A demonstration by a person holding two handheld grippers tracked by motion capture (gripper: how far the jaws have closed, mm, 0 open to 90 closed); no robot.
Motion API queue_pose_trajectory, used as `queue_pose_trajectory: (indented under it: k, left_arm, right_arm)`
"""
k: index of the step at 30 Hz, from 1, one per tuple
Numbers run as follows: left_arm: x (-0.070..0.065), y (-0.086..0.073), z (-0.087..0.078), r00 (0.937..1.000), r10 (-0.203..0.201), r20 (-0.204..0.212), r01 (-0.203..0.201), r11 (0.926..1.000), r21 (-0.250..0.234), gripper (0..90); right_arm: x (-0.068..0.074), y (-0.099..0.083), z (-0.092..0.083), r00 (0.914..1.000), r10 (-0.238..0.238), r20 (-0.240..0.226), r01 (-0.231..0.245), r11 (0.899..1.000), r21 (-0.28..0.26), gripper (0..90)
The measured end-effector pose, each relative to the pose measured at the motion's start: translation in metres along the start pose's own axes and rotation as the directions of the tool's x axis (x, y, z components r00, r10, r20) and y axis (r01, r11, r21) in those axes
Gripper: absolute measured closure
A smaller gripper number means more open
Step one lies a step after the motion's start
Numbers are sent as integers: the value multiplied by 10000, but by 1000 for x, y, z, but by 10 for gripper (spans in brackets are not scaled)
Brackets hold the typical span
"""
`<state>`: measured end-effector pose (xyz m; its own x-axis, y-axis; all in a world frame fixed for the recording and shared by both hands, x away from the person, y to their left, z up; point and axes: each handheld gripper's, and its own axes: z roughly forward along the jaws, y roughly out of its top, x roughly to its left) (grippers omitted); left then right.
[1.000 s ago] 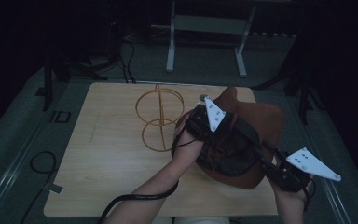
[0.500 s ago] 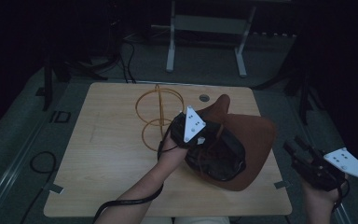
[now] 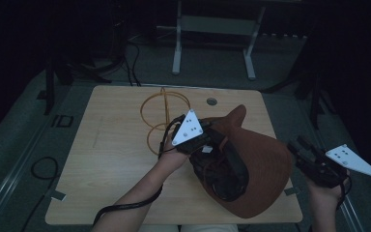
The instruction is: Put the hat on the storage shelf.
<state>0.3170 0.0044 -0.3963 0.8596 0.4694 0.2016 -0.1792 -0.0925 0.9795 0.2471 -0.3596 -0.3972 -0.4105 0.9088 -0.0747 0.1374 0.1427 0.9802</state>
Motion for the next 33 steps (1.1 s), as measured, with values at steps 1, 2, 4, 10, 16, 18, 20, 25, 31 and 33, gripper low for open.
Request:
queue_pose_trajectory:
  k: [1, 2, 4, 10, 16, 18, 20, 25, 31, 33]
  left_arm:
    - [0, 0, 0, 9999, 4, 122, -2, 9999, -158, 872]
    - [1, -1, 0, 9992, -21, 402, 37, 9992, -406, 872]
    - [0, 0, 0, 9966, 2, 829, 53, 9977, -669, 872]
    - [-4, 4, 1, 9875, -55, 1574, 242, 9928, -1170, 872]
    - [-12, 7, 6, 9862, 85, 1651, 97, 9940, -1089, 872]
    - [-14, 7, 7, 9849, 84, 1731, 107, 9940, -1090, 871]
    - [-16, 7, 8, 9824, 30, 1866, 187, 9933, -1145, 871]
    - [-18, 10, 7, 9752, -117, 2212, 419, 9903, -1322, 871]
    - [-25, 13, 10, 9716, 240, 2355, 50, 9925, -1219, 871]
    - [-24, 13, 10, 9720, 95, 2350, 185, 9930, -1169, 871]
  right_arm:
    - [5, 0, 2, 9996, -74, -288, 74, 10000, -1, 582]
    - [7, 0, 3, 9991, -142, -405, 141, 9999, -15, 582]
    - [13, 0, 5, 9964, -244, -808, 245, 9997, 7, 581]
    - [35, 5, 8, 9747, -447, -2192, 402, 9989, -251, 556]
    - [57, 11, 12, 9380, -932, -3339, 729, 9947, -730, 497]
    - [63, 13, 16, 9277, -1110, -3565, 892, 9930, -772, 489]
    - [67, 13, 21, 9163, -1172, -3830, 926, 9923, -823, 475]
    - [76, 16, 28, 8888, -1216, -4419, 846, 9911, -1027, 448]
    - [90, 18, 34, 8593, -1574, -4866, 1140, 9865, -1177, 488]
    - [91, 18, 35, 8528, -1627, -4962, 1196, 9858, -1177, 536]
